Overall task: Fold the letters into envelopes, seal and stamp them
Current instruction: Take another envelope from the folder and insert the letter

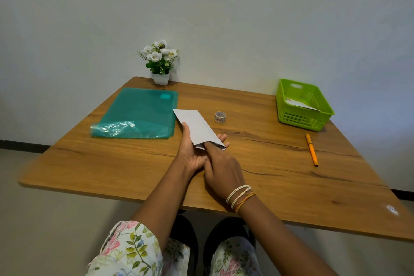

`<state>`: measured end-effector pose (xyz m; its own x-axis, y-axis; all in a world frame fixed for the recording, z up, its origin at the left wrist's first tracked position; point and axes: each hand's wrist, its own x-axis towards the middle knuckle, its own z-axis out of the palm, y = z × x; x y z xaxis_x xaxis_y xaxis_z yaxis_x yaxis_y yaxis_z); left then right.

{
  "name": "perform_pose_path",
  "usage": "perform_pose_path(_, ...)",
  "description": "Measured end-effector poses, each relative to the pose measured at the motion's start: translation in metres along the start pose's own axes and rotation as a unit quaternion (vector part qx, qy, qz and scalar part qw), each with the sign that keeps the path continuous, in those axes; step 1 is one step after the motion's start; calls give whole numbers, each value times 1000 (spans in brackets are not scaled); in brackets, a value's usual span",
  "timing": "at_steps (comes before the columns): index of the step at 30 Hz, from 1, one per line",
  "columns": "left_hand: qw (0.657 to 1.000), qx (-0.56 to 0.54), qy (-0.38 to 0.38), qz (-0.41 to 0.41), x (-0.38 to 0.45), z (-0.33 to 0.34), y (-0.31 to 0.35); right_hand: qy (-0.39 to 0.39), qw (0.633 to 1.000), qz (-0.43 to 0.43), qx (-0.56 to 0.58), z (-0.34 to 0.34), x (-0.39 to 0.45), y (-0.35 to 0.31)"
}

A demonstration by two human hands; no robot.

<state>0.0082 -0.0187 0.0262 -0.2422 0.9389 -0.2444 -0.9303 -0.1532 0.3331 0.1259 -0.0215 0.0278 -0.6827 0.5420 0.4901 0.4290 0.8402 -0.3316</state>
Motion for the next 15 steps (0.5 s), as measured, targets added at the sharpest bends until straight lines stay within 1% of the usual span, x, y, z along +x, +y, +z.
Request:
perform_pose_path(5,1000,-8,-4,-17,-4,0,-1,18,999,-12,49,1,3,3)
perform_pose_path(10,1000,13,-4,-22,-9,3,0,2,1000,-10,7,9,-3,4)
perform_pose_path(13,999,23,-5,-29,-9,4,0,16,999,16,-23,11,-4,1)
perform_pose_path(15,999,16,-4,-29,-8,3,0,23,999,26,-17,10,-4,-1)
